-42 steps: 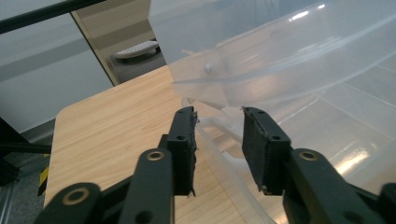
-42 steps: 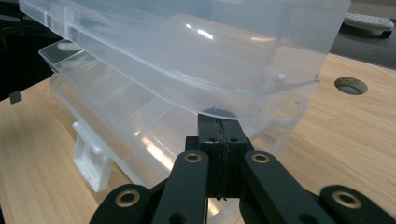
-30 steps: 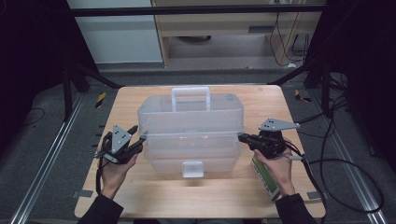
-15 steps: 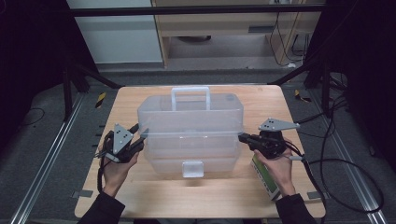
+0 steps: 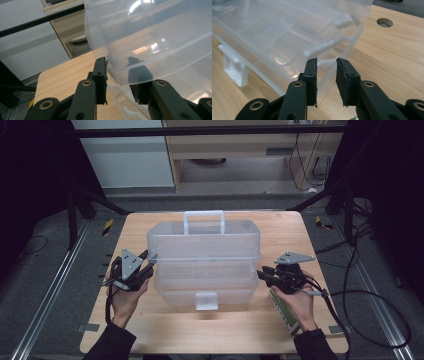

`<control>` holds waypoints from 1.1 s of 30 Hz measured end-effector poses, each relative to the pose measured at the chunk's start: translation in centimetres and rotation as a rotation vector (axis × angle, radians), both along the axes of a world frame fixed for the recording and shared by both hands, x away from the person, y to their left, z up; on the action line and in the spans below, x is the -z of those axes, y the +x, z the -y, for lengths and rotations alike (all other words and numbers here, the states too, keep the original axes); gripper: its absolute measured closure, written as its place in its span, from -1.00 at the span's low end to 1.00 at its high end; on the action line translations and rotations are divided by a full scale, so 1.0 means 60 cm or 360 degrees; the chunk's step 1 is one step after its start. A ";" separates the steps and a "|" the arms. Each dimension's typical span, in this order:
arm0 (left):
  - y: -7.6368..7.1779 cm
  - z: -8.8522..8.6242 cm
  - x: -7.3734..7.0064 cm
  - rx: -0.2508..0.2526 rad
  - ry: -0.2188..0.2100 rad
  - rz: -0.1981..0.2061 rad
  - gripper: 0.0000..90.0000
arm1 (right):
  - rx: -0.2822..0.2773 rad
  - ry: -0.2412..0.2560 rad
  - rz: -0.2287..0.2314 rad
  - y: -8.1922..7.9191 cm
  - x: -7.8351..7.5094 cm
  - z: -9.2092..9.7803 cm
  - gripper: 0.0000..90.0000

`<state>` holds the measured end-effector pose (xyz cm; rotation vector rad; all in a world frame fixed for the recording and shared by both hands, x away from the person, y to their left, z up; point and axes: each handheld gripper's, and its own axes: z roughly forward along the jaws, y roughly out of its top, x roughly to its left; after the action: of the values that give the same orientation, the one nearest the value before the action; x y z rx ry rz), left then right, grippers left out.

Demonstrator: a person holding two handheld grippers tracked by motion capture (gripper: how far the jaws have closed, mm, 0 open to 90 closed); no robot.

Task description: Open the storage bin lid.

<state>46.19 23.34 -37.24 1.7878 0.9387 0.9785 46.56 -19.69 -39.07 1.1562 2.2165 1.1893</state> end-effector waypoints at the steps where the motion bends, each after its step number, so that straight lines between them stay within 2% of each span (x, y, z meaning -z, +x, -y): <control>1: 0.001 0.000 -0.001 -0.0001 0.0001 -0.0003 0.52 | 0.0002 -0.0008 -0.0003 0.001 0.004 0.000 0.56; 6: 0.005 0.000 -0.006 -0.0007 0.0000 -0.0010 0.53 | 0.0020 -0.0039 -0.0053 0.005 0.017 -0.006 0.55; 13: 0.009 0.000 -0.010 -0.0011 -0.0005 -0.0019 0.55 | 0.0024 -0.0074 -0.0083 0.011 0.027 -0.016 0.58; 22: 0.016 0.000 -0.015 -0.0022 -0.0005 -0.0029 0.58 | 0.0019 -0.0044 -0.0126 0.013 0.033 -0.021 0.72; 33: 0.031 0.001 -0.022 -0.0045 -0.0004 -0.0040 0.63 | 0.0016 -0.0047 -0.0125 0.012 0.033 -0.021 0.72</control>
<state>48.06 23.27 -35.90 1.7929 0.9828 0.9740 47.31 -18.41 -41.04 1.2207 2.2751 1.1213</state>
